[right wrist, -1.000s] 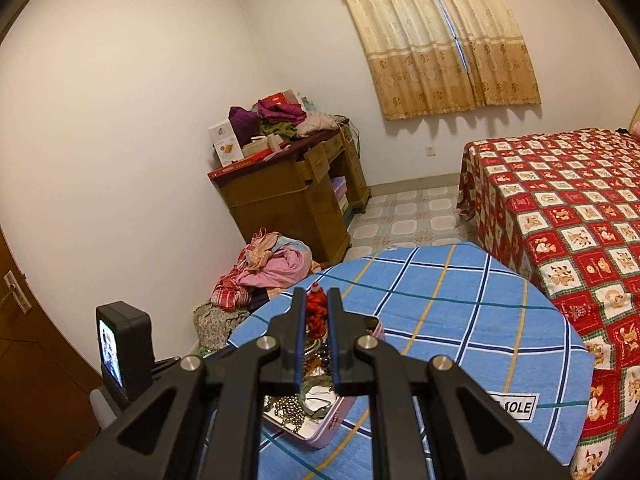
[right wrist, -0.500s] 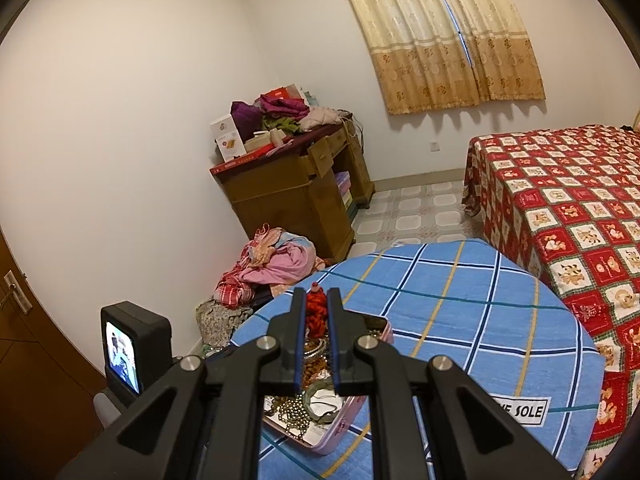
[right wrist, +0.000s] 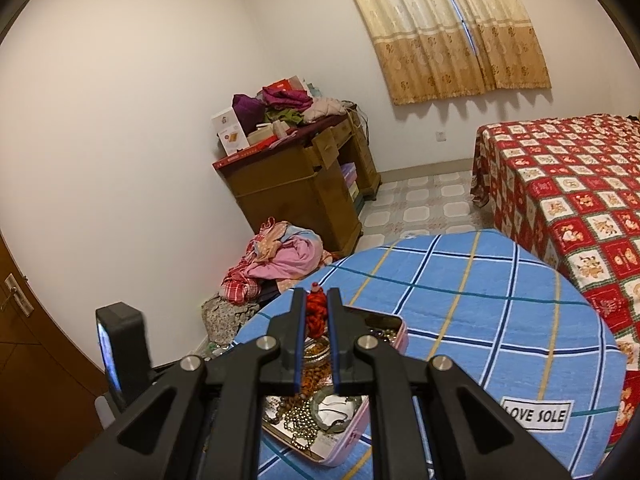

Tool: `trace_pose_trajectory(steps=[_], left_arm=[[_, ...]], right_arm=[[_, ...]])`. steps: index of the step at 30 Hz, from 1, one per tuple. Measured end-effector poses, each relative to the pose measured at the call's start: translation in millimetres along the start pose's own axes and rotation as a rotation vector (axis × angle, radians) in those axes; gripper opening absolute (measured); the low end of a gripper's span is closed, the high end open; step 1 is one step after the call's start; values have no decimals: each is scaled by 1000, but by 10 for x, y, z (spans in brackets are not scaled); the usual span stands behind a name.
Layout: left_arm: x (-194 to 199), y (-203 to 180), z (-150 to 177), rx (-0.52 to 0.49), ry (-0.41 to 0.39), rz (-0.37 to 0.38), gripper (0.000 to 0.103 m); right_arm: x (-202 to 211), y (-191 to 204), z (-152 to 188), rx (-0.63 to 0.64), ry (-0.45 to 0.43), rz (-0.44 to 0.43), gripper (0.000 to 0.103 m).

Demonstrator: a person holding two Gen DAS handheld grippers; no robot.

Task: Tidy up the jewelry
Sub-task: 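Lower the string and charm into the tin and open both grippers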

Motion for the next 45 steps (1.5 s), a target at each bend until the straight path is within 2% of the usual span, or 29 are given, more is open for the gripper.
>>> trace_pose_trajectory(steps=[5, 11, 17, 31, 45], left_arm=[[-89, -27, 4, 56, -6, 56, 0], [-220, -181, 52, 47, 6, 106, 0], [-313, -222, 101, 32, 6, 123, 0], [-601, -108, 367, -73, 109, -31, 0], [-635, -2, 440, -137, 114, -112, 0]], right_arm=[[-191, -43, 120, -25, 35, -17, 12], [-378, -122, 246, -59, 67, -26, 12], [-502, -196, 349, -69, 91, -26, 12], [-749, -349, 600, -52, 147, 33, 12], [-909, -465, 872, -24, 220, 78, 12]])
Point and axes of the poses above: each gripper's, at about its wrist camera, not at the fingertips, and x roughly against the way its jaws point, y to its left, z to its underside, the point moved 10 cm from there along -x, roughly the way its jaws point, and after that the axes turned 11 degrees about -y, right-handed, at the moved point
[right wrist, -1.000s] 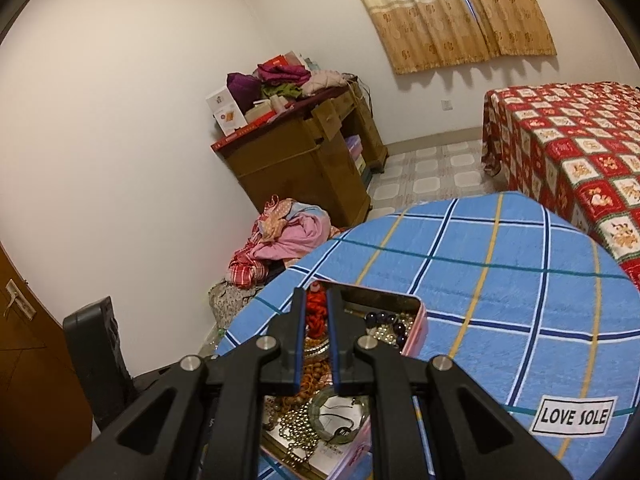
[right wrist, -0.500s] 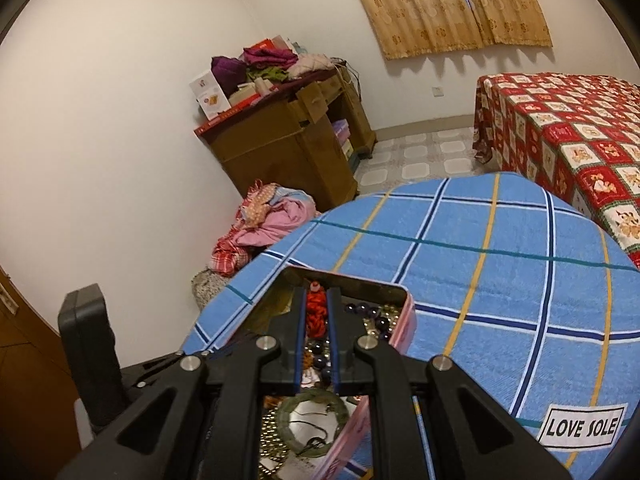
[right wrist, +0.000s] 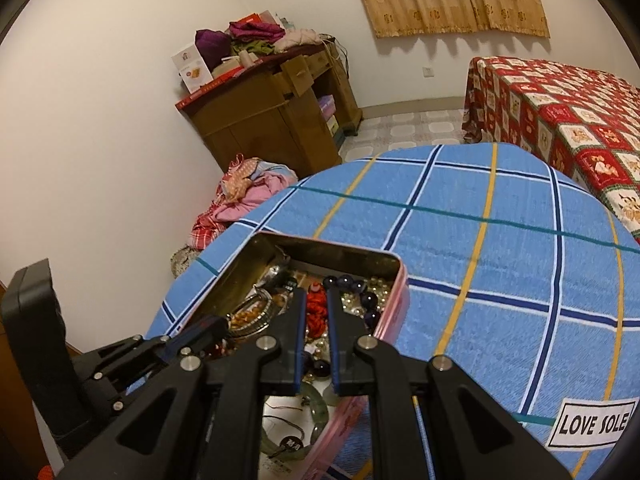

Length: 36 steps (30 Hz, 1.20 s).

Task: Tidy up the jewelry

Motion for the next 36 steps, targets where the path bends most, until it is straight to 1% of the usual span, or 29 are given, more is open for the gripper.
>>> trace_pose_trajectory(steps=[1, 3, 5, 7, 8, 9, 10, 12, 13, 15, 19, 20, 22, 23, 24, 25, 26, 27, 28, 33, 36], left_arm=[[-2, 14, 1, -11, -2, -21, 0], [-21, 91, 35, -46, 10, -96, 1], [-25, 153, 82, -25, 33, -116, 1], [2, 193, 112, 3, 54, -116, 1], [17, 192, 118, 5, 63, -118, 1], [35, 193, 129, 3, 74, -121, 2], [60, 192, 136, -1, 84, -127, 2], [132, 183, 140, -1, 89, -132, 2], [181, 180, 139, 4, 86, -130, 3], [297, 181, 128, 18, 77, -122, 4], [505, 190, 130, 37, 62, -130, 6], [571, 190, 125, 44, 54, -128, 10], [683, 196, 114, 53, 37, -134, 28], [758, 206, 106, 56, 22, -146, 51], [829, 220, 90, 59, 1, -161, 71], [902, 248, 68, 61, -30, -181, 75], [1001, 262, 34, 60, -69, -201, 76], [1083, 256, 9, 57, -97, -204, 76], [1132, 241, 1, 54, -106, -198, 77], [1279, 211, 34, 70, -106, -188, 77], [1321, 183, 79, 60, -98, -192, 77]], right_arm=[[-8, 8, 11, 4, 5, -2, 12], [-25, 32, 22, 16, 13, -4, 13], [-4, 54, 31, 31, 12, -1, 16], [42, 70, 27, 40, 7, 4, 17], [77, 83, 22, 39, 4, 2, 19], [106, 90, 18, 35, 1, -3, 30], [153, 101, 6, 30, -6, -3, 48], [273, 119, -31, 23, -40, 5, 66], [362, 133, -55, 21, -59, 5, 67], [450, 165, -63, 17, -65, 5, 67], [665, 183, -57, -4, -85, 17, 68], [726, 180, -49, -10, -91, 22, 68], [825, 174, -33, -13, -100, 34, 68], [880, 167, -20, -13, -106, 42, 69], [932, 162, -7, -13, -112, 50, 71], [964, 162, -3, -14, -117, 56, 72], [1011, 160, 13, -14, -123, 60, 72], [1050, 163, 26, -15, -127, 62, 72], [1086, 158, 37, -15, -130, 64, 73], [1264, 133, 74, -10, -153, 80, 73], [1363, 123, 86, -7, -167, 88, 73]])
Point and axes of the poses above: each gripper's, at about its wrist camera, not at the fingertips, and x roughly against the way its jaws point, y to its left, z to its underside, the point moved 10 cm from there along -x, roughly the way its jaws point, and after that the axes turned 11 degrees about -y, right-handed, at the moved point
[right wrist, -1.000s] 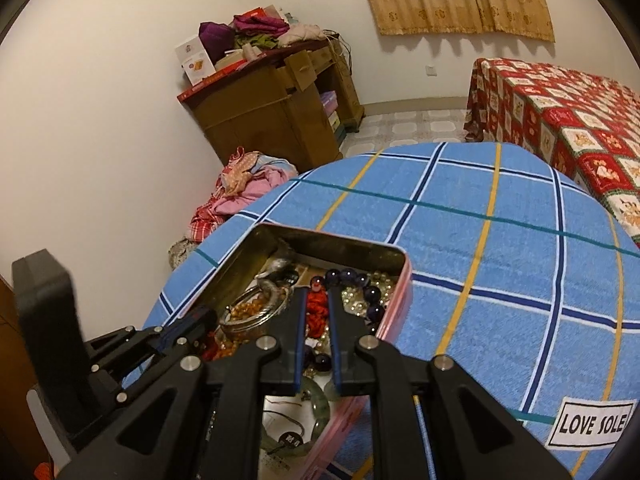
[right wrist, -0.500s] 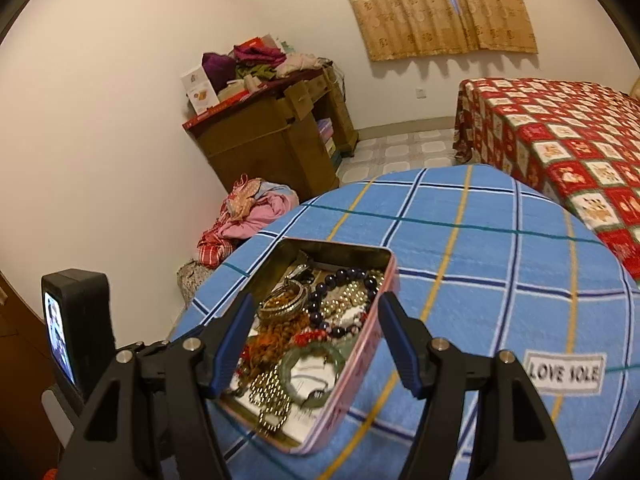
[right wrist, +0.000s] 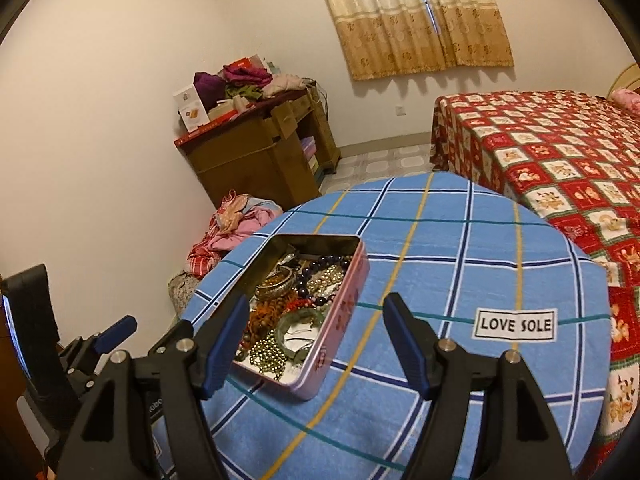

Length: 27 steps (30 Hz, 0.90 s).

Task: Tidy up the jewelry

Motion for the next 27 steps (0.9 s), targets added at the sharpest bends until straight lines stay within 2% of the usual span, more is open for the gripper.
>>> trace_pose_trajectory(steps=[2, 4, 8, 12, 18, 27], left_arm=[[49, -37, 26, -10, 3, 3, 77], [88, -63, 38, -15, 3, 13, 77], [167, -72, 72, -13, 5, 17, 77], [268, -82, 90, -11, -10, 19, 77], [263, -68, 184, 22, 41, 30, 77], [480, -51, 42, 14, -17, 23, 77]], right_arm=[[49, 0, 0, 15, -9, 13, 74], [86, 2, 5, 38, -15, 25, 83], [130, 12, 49, 52, -12, 27, 83], [173, -29, 84, 57, -7, 44, 92], [251, -72, 97, 73, -4, 71, 95], [457, -54, -67, 94, -73, 98, 95]])
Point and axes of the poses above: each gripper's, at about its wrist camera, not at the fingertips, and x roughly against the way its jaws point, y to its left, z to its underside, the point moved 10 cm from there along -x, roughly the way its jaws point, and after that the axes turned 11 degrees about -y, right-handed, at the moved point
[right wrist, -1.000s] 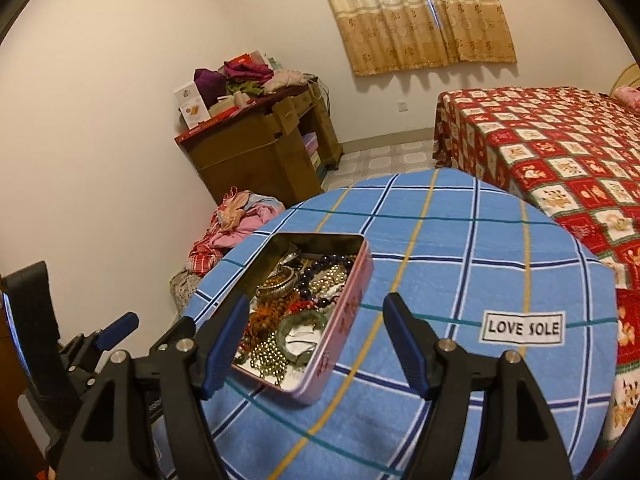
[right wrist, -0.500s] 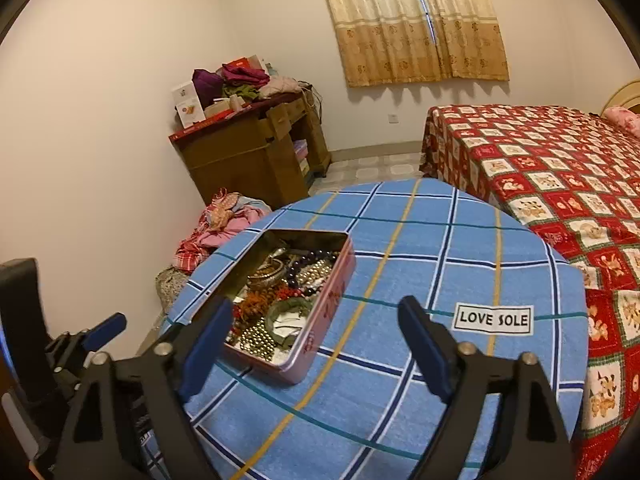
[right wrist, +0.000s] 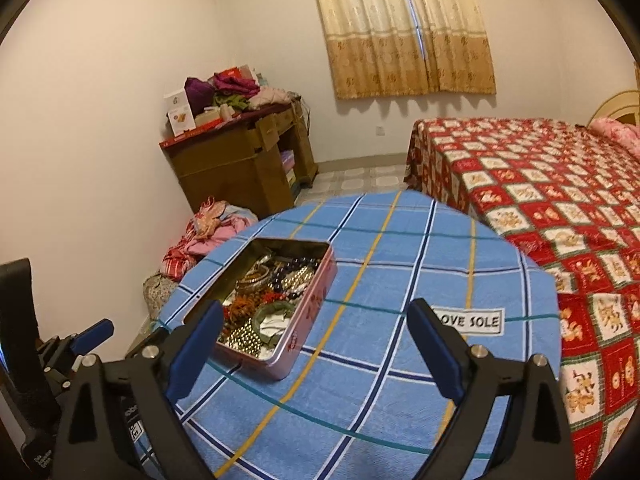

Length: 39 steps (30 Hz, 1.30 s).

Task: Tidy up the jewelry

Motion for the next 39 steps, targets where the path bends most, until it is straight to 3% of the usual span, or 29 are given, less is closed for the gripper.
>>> trace_pose_trajectory(steps=[15, 39], left_arm=[[538, 105, -560, 13, -157, -21, 77], [546, 112, -598, 5, -174, -54, 79]], right_arm=[[584, 195, -650, 68, -273, 21, 103], [560, 96, -608, 27, -266, 20, 103]])
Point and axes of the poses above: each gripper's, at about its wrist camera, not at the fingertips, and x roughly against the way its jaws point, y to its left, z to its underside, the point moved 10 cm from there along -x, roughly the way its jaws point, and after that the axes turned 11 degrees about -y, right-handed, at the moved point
